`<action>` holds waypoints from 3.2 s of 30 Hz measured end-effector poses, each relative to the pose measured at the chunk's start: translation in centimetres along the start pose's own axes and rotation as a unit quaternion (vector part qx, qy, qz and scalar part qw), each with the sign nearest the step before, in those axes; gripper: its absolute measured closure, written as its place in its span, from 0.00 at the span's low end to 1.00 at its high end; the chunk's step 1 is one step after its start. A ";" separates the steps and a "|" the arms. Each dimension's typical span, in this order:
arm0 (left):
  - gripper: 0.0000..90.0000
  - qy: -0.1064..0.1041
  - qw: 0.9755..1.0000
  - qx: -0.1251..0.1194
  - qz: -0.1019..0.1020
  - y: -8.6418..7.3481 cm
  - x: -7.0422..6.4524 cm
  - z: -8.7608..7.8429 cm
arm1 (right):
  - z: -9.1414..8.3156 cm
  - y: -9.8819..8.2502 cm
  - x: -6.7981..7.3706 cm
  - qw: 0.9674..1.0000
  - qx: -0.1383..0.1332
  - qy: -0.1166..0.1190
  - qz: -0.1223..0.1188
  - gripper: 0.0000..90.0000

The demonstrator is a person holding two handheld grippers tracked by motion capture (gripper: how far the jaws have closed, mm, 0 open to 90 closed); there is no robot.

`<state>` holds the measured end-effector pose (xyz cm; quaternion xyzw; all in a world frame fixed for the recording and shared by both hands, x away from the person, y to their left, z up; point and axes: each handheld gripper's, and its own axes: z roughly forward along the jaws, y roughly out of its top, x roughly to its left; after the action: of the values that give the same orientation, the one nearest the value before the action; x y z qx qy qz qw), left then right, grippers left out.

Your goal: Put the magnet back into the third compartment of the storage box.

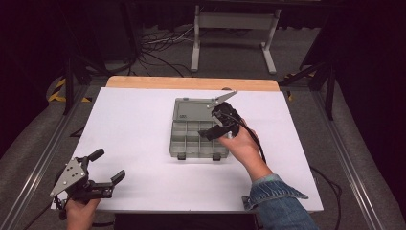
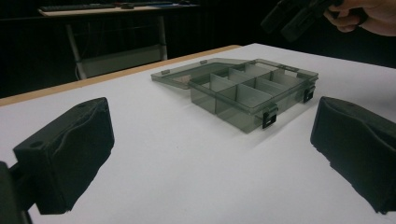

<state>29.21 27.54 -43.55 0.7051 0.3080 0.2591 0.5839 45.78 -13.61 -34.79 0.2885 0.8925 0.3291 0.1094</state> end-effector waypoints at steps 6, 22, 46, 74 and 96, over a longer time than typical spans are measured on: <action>0.00 0.000 1.000 0.000 0.002 0.0 0.0 0.0 | -1.3 -0.4 0.9 1.000 -0.012 0.000 -0.009 0.13; 0.00 0.000 1.000 0.000 0.002 0.0 -0.1 0.0 | -5.0 -2.8 1.7 0.997 -0.078 -0.010 -0.018 0.01; 0.00 0.000 1.000 -0.001 0.001 0.1 -0.2 0.1 | -9.1 -10.8 1.8 0.968 -0.248 -0.027 0.001 0.00; 0.00 0.001 1.000 -0.003 0.001 0.1 -0.4 0.2 | -8.4 -18.7 2.2 0.948 -0.314 -0.053 0.010 0.00; 0.00 -0.012 1.000 -0.009 0.000 0.1 -0.3 0.2 | -6.3 -21.5 2.3 0.942 -0.327 -0.068 0.029 0.00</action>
<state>29.17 27.20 -43.51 0.7025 0.2988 0.2531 0.5942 31.98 -28.80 -44.01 0.2839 0.7173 0.5857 0.2486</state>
